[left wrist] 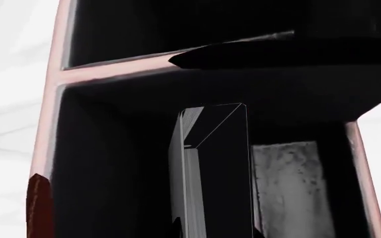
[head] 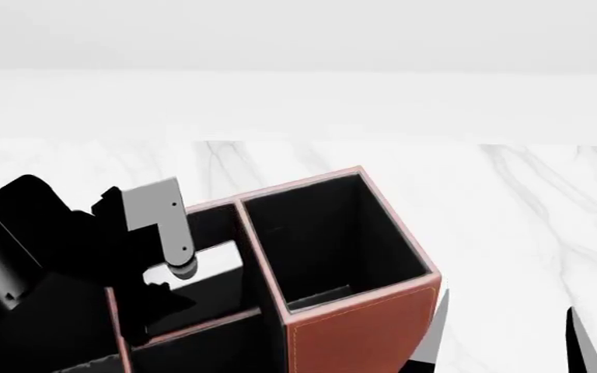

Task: Pick up the book and place it in the front compartment of the caddy.

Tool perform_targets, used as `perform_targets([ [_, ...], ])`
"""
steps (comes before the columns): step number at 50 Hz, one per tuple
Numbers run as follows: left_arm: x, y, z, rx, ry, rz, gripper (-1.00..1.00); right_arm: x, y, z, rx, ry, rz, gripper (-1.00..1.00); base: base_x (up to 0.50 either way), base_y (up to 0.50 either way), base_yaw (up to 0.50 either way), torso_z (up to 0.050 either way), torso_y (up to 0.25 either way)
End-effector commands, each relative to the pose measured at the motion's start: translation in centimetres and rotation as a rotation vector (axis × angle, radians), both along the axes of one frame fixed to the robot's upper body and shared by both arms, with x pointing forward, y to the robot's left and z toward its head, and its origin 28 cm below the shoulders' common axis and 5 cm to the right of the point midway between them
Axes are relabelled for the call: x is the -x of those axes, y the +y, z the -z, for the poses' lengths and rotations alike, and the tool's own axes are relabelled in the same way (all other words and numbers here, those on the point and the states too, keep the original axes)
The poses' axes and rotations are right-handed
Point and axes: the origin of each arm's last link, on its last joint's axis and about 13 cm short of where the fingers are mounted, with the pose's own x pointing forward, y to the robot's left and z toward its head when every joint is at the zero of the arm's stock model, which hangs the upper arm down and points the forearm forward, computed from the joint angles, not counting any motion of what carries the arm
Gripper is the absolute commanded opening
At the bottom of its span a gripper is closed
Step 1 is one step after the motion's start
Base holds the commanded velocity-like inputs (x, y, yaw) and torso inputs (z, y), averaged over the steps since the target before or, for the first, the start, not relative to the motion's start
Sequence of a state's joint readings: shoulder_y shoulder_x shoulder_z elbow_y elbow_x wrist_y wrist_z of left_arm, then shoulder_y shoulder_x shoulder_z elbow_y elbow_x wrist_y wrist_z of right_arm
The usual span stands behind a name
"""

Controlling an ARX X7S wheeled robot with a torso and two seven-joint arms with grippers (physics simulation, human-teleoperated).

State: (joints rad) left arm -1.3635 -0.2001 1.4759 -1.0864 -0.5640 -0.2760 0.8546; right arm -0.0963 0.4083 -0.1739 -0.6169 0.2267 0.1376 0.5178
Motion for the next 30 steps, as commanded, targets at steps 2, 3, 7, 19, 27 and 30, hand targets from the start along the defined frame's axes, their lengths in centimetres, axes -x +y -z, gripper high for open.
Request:
perform_targets([
  [2,-0.4,-1.5,0.7,0.064,-0.134,-0.115,-1.00,-0.1,-0.1,0.0,0.004,-0.011,-0.014,1.00,0.00,0.00,0.00,0.000,0.005],
  [3,-0.4,-1.5,0.7,0.065,-0.135,-0.116,-1.00,-0.1,-0.1,0.0,0.005,-0.012,-0.013,1.00,0.00,0.00,0.00,0.000,0.000],
  [7,-0.3,-1.5,1.0,0.063,-0.129,-0.115,-1.00,-0.1,-0.1,0.0,0.006,-0.012,-0.010,1.00,0.00,0.00,0.00,0.000,0.000],
  [19,-0.2,-1.6,1.7,0.060,-0.123,-0.124,-1.00,0.0,-0.1,-0.2,0.008,-0.013,-0.008,1.00,0.00,0.00,0.00,0.000,0.003],
  [27,0.0,-1.5,2.4,0.057,-0.122,-0.137,-1.00,-0.1,-0.1,0.0,0.007,-0.011,-0.009,1.00,0.00,0.00,0.00,0.000,0.001],
  [30,0.0,-1.5,2.5,0.056,-0.122,-0.140,-1.00,-0.1,-0.1,-0.1,0.007,-0.010,-0.011,1.00,0.00,0.00,0.00,0.003,0.003],
])
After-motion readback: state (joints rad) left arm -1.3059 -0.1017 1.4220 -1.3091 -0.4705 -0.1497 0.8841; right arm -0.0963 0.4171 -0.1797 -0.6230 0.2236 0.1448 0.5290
